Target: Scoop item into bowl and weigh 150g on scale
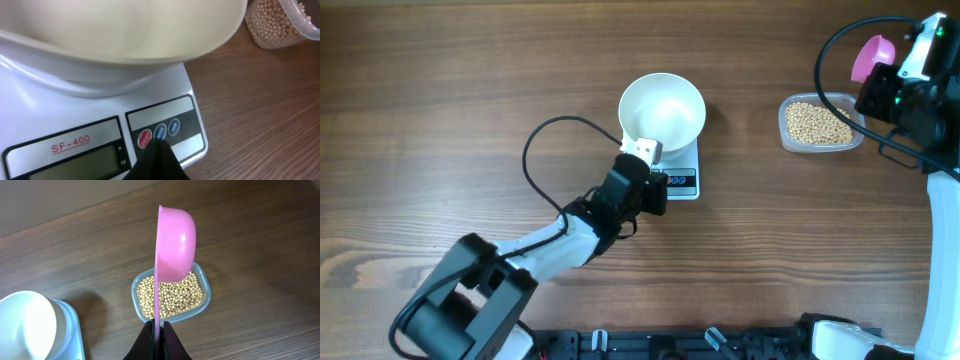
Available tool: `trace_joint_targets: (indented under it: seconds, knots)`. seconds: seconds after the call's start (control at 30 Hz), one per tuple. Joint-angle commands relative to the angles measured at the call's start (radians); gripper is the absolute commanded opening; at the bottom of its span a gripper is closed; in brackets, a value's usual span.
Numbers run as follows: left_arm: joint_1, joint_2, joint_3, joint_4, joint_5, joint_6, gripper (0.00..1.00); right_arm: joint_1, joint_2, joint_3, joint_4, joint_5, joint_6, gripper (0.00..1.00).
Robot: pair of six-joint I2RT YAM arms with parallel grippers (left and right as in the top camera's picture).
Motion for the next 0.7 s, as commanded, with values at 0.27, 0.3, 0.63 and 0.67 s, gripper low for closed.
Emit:
trace_joint_targets:
  seconds: [0.27,0.3,0.63,0.67]
  knots:
    - [-0.036,0.045,-0.002,0.077,-0.092,0.002,0.04,-0.004,0.024,0.015,0.001,-0.013,-0.026,0.04]
    - [-0.04,0.05,-0.002,0.077,-0.093,0.002,0.04,-0.004,0.024,0.015,0.001,-0.013,-0.037,0.04]
    - [-0.041,0.085,-0.001,0.078,-0.1,0.002,0.04,-0.004,0.024,0.015,0.001,-0.035,-0.045,0.04]
    - [-0.041,0.088,0.001,0.078,-0.1,0.002,0.04,-0.004,0.024,0.015,0.001,-0.035,-0.046,0.04]
